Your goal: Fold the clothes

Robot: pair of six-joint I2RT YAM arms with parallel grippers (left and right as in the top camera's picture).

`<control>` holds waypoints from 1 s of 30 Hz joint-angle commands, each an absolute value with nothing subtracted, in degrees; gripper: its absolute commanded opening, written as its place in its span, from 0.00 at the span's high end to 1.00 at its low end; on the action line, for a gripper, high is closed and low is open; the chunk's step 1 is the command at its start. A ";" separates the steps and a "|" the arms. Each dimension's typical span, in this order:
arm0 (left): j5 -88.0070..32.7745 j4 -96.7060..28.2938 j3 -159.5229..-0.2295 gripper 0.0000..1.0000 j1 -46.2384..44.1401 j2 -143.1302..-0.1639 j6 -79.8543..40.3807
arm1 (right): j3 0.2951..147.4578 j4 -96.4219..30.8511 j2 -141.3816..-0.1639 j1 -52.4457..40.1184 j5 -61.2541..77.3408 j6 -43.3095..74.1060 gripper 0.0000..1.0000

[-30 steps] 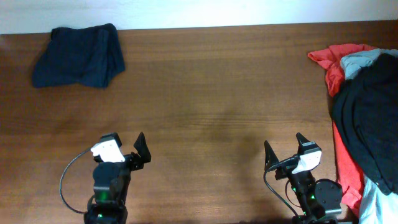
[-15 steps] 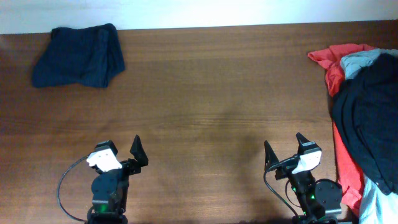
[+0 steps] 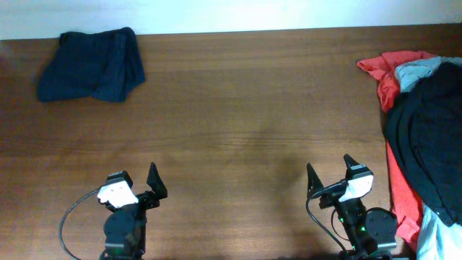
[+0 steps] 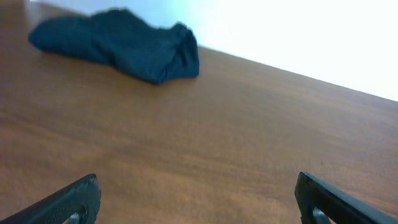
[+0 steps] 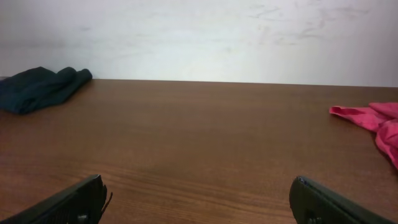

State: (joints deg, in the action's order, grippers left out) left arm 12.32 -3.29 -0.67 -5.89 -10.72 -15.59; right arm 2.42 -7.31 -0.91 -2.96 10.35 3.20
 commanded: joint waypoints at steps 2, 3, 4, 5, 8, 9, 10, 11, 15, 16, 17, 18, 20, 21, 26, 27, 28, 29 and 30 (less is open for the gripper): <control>11.20 -3.57 -0.49 0.01 -6.13 -5.82 -5.85 | 2.02 -7.46 -0.45 -2.59 9.82 3.46 0.01; 9.50 -3.75 -0.49 0.01 -6.13 -4.36 -3.01 | 2.02 -7.46 -0.45 -2.59 9.82 3.46 0.01; 8.45 -3.79 -0.49 0.01 -6.13 -3.44 -1.37 | 2.02 -7.46 -0.45 -2.59 9.82 3.46 0.01; 7.01 -4.01 -0.49 0.01 -6.13 -1.15 1.23 | 2.02 -7.46 -0.45 -2.59 9.82 3.46 0.01; 7.29 -4.03 -0.49 0.01 -6.13 -0.30 1.43 | 2.02 -7.46 -0.45 -2.59 9.82 3.46 0.01; 7.29 -4.01 -0.49 0.01 -6.13 -0.30 1.78 | 2.02 -7.46 -0.45 -2.59 9.82 3.46 0.01; 7.29 -4.01 -0.49 0.01 -6.13 -0.30 2.44 | 2.02 -7.46 -0.45 -2.59 9.82 3.46 0.01; 7.27 -3.97 -0.49 0.00 -6.13 -0.30 2.44 | 2.02 -7.46 -0.45 -2.59 9.82 3.46 0.01; 7.27 -3.97 -0.51 0.01 -6.13 -0.30 2.44 | 2.02 -7.46 -0.45 -2.59 9.82 3.46 0.01; 7.27 -3.99 -0.51 0.01 -6.13 -0.30 2.44 | 2.02 -7.46 -0.45 -2.59 9.82 3.46 0.01; 7.29 -3.97 -0.51 0.01 -6.13 -0.30 2.44 | 2.02 -7.46 -0.45 -2.59 9.82 3.46 0.01; 7.27 -3.97 -0.51 0.01 -6.13 -0.30 2.44 | 2.02 -7.46 -0.45 -2.59 9.82 3.46 0.01; 7.27 -3.97 -0.51 0.01 -6.13 -0.30 2.44 | 2.02 -7.46 -0.45 -2.59 9.82 3.46 0.01; 7.29 -3.97 -0.51 0.01 -6.13 -0.30 2.44 | 2.02 -7.46 -0.45 -2.59 9.82 3.46 0.01; 7.29 -3.97 -0.51 0.01 -6.13 -0.30 2.44 | 2.02 -7.46 -0.45 -2.59 9.82 3.46 0.01; 7.27 -3.97 -0.51 0.01 -6.13 -0.30 2.44 | 2.02 -7.46 -0.45 -2.59 9.82 3.46 0.01; 7.27 -3.97 -0.51 0.01 -6.13 -0.30 2.44 | 2.02 -7.46 -0.45 -2.59 9.82 3.46 0.01; 7.27 -3.99 -0.51 0.00 -6.13 -0.30 2.44 | 2.02 -7.46 -0.45 -2.59 9.82 3.46 0.01; 7.27 -3.97 -0.51 0.01 -6.13 -0.30 2.44 | 2.02 -7.46 -0.45 -2.59 9.82 3.46 0.01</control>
